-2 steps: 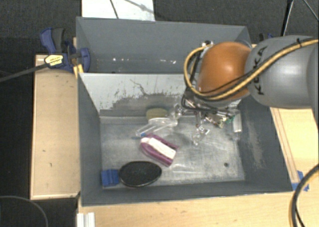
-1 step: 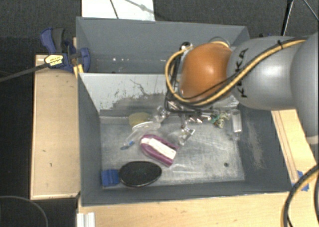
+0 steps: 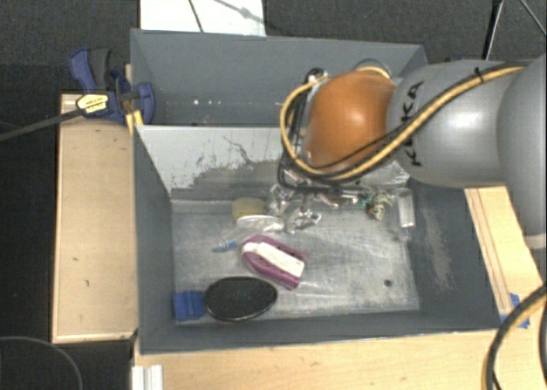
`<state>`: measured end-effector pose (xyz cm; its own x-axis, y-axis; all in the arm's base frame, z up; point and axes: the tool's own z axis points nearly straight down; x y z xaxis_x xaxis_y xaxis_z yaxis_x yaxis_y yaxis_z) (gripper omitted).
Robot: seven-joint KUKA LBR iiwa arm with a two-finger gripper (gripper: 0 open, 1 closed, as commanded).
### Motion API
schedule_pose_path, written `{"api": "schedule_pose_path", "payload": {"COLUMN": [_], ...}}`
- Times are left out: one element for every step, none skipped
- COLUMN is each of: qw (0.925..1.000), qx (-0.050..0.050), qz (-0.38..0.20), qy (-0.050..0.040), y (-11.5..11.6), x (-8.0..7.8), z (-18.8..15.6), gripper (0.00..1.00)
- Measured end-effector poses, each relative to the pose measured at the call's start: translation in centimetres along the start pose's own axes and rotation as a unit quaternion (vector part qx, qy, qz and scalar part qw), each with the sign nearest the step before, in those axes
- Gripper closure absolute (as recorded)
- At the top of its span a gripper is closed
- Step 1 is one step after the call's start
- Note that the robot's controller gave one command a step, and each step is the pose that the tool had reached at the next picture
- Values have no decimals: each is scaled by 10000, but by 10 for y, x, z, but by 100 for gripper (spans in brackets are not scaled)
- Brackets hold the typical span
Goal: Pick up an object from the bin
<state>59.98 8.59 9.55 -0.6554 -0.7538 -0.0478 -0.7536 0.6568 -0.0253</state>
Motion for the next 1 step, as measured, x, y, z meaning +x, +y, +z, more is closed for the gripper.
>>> {"api": "schedule_pose_path", "payload": {"qw": [9998], "qx": [-89], "qz": [44], "qy": [189], "y": [-4], "x": [-6], "z": [-69], "gripper": [100]}}
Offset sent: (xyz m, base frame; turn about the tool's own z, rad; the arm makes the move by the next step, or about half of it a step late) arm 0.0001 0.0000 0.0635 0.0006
